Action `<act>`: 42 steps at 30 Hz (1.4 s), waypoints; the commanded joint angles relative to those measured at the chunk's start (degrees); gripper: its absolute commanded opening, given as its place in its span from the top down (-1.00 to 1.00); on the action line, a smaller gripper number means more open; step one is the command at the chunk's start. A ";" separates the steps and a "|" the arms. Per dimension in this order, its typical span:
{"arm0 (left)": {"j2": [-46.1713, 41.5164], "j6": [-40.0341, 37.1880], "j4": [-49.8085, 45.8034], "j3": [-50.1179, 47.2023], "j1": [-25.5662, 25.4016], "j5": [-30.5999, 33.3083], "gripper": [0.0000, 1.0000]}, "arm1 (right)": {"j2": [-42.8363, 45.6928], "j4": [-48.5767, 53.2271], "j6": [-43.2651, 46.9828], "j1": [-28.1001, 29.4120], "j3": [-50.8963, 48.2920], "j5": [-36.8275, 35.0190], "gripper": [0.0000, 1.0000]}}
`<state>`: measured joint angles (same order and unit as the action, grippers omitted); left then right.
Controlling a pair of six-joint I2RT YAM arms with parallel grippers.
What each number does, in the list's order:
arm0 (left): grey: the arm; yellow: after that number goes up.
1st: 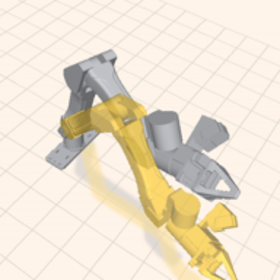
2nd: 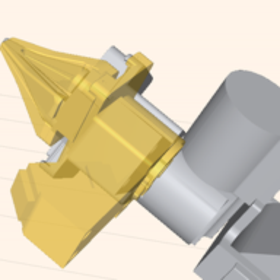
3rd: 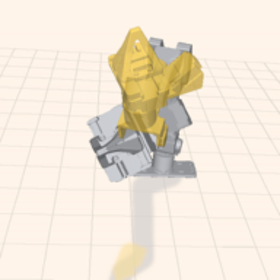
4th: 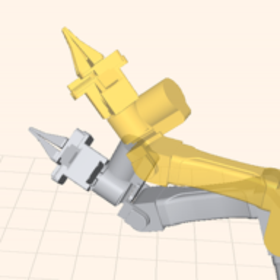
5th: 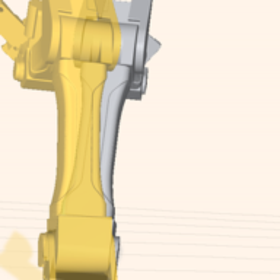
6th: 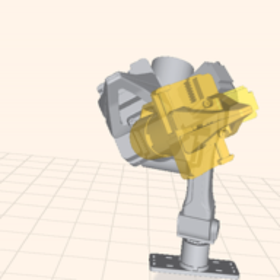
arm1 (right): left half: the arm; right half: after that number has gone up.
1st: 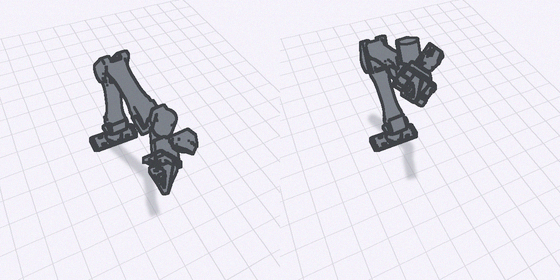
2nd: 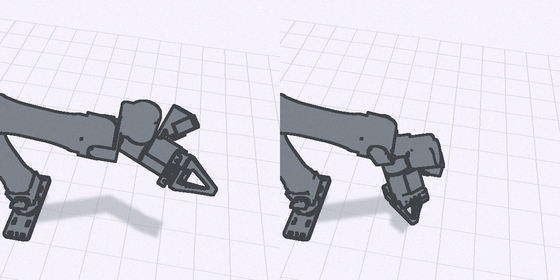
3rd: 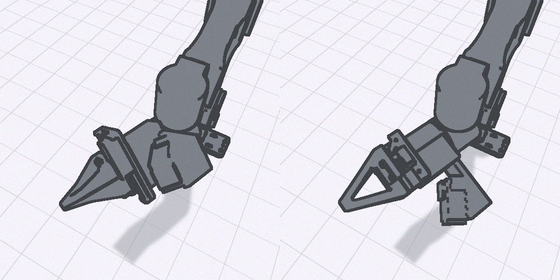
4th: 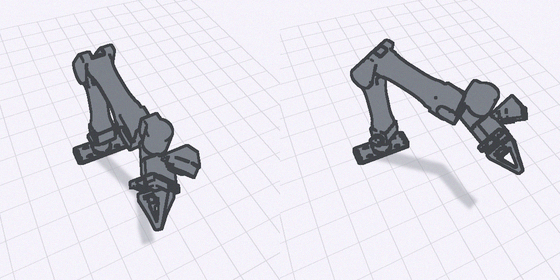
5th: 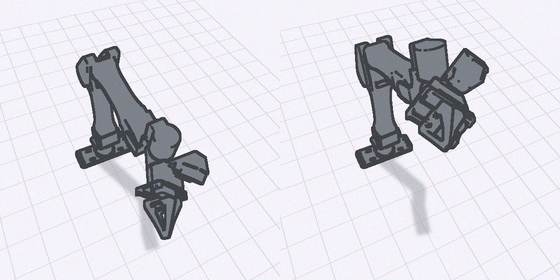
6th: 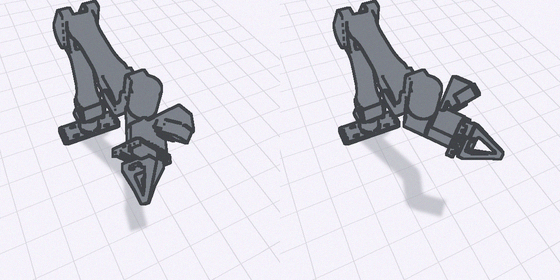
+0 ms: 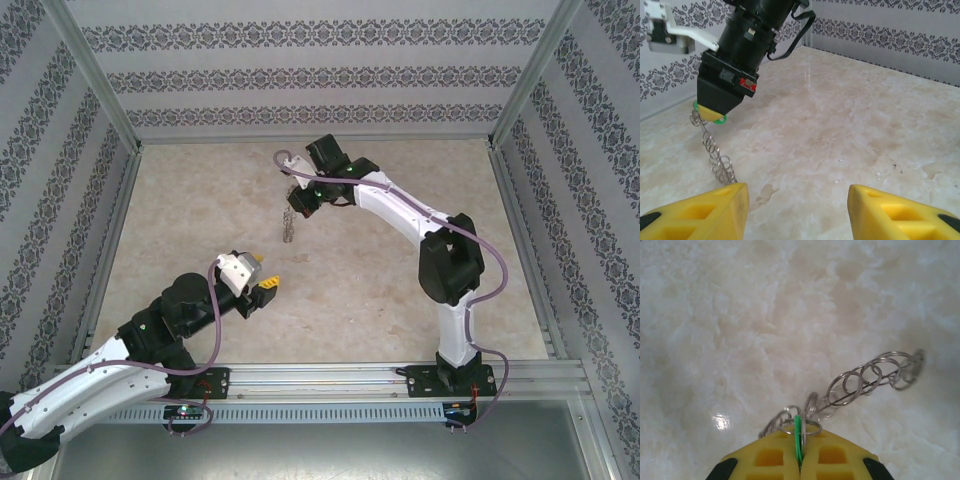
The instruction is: Put the keys on the keyring
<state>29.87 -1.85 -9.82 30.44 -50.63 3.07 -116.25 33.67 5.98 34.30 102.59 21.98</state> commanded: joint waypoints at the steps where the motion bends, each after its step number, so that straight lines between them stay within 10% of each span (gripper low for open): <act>1: -1.17 -0.08 0.71 -0.54 -0.25 0.80 -0.11 | -0.04 -2.31 -2.04 -1.24 -0.72 1.97 1.00; 26: 2.50 0.39 1.36 0.76 -0.26 0.80 -0.13 | 11.16 -23.53 -14.11 -2.54 -41.16 8.43 0.98; 31: 3.56 1.62 2.08 0.11 -0.25 2.37 -0.31 | 15.76 -23.60 -14.15 -2.05 -45.03 5.03 0.73; 33: 4.09 2.13 2.10 0.13 -0.25 3.61 -0.95 | 18.95 -23.52 -14.16 -2.04 -46.86 2.50 0.54; 42: 7.30 6.58 10.01 -0.72 0.39 9.32 -1.00 | 38.82 -18.33 -10.27 -2.27 -52.89 -11.90 -0.31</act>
<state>35.88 1.78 -5.74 30.28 -50.61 8.14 -82.56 12.82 -5.96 31.75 51.53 16.97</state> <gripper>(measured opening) 0.998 0.630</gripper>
